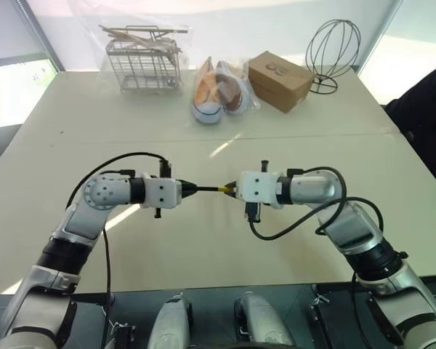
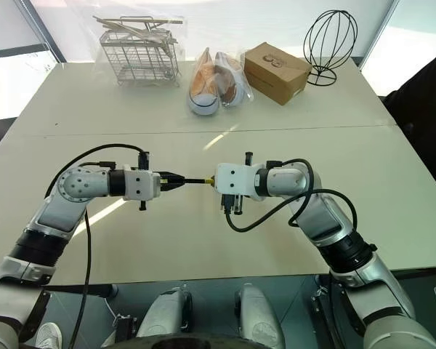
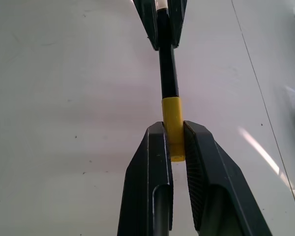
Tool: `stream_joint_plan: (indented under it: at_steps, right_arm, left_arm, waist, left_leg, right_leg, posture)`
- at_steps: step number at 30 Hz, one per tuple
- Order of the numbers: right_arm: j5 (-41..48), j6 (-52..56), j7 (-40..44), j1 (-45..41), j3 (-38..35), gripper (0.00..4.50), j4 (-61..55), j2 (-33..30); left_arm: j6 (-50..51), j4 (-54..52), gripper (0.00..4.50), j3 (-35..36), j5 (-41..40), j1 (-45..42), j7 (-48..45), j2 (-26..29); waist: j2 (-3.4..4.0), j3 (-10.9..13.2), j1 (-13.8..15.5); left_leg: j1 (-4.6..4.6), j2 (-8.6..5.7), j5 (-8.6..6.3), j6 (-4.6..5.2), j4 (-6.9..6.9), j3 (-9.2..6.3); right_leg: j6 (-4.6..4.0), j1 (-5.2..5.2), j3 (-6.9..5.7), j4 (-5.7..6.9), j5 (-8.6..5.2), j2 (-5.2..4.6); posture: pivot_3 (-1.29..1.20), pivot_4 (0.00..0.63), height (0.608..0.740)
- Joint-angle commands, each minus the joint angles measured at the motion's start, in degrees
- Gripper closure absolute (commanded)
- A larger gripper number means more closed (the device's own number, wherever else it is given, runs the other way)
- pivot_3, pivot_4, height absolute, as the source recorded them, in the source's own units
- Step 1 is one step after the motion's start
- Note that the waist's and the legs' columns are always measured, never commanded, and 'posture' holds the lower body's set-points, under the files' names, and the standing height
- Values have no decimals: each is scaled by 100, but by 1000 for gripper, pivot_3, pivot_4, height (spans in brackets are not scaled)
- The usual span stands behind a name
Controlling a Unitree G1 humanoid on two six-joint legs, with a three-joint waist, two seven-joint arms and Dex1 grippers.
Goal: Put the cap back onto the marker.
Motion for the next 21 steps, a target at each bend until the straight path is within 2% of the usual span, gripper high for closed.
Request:
stream_joint_plan:
  at_steps: [1, 21]
  right_arm:
    - [288, -365, 0, -153, 59, 4469, -252, 286]
    - [191, -1189, 158, -70, -51, 4469, 0, 153]
  left_arm:
    - [-304, -196, 4500, -58, -287, -145, -11, -177]
    - [-546, 122, 4500, 16, -387, -235, -174, -179]
  waist:
    - [0, 0, 0]
    - [0, 0, -1]
  left_leg:
    - [0, 0, 0, 0, 0, 0]
    - [0, 0, 0, 0, 0, 0]
  right_leg:
    - [0, 0, 0, 0, 0, 0]
    - [0, 0, 0, 1, 0, 0]
  posture:
    - [0, 150, 740]
    - [0, 150, 740]
